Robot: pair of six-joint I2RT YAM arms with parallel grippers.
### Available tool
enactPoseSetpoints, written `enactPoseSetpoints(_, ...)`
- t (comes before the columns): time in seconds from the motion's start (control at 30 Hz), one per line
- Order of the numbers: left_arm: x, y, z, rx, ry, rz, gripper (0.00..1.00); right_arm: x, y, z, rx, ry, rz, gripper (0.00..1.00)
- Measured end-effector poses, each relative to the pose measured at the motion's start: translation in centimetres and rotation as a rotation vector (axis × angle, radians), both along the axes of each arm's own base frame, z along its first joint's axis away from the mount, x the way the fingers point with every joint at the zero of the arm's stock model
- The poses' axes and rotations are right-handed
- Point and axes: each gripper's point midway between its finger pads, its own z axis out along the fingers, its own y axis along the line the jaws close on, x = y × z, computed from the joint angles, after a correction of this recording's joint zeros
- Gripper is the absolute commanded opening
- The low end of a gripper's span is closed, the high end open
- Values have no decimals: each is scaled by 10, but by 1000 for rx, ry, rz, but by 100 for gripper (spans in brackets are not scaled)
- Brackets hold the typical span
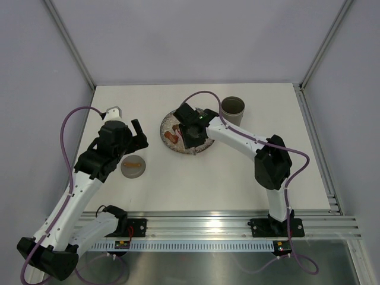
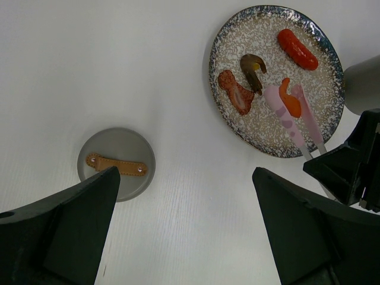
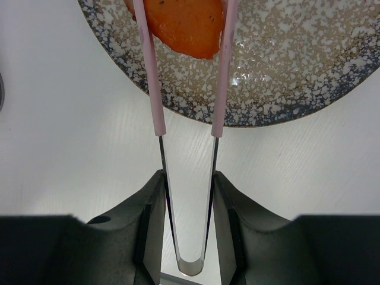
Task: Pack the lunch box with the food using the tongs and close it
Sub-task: Pick up the fake food from the plate, then place the fake food in the packing box.
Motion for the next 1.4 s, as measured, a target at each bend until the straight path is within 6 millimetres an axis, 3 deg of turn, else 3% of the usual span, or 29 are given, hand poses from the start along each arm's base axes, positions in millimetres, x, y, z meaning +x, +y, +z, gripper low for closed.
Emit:
enactPoseSetpoints(0.2,0,0,0,0,-1,1,99,4,-5,17,-2,-25,11,0)
enactPoseSetpoints(0.37,0,0,0,0,-1,2,99,19,-25,46,7,-70,-15,0)
enactPoseSetpoints(0.67,0,0,0,1,0,2,99,58,-107,123,45,-229,-184,0)
enactPoseSetpoints(0.8,0,0,0,0,-1,2,99,67,-149,143,51,-273,-270,0)
enactPoseSetpoints(0.93,0,0,0,1,0,2,99,70,-181,142,24,-282,-333,0)
enactPoseSetpoints(1.07,0,1,-1,2,2,3,99,70,-199,125,-7,-252,-360,0)
enactPoseSetpoints(1.2,0,1,-1,2,2,3,99,66,-207,107,-37,-212,-365,0)
enactPoseSetpoints(1.4,0,1,-2,5,5,4,99,64,-203,95,-27,-186,-349,0)
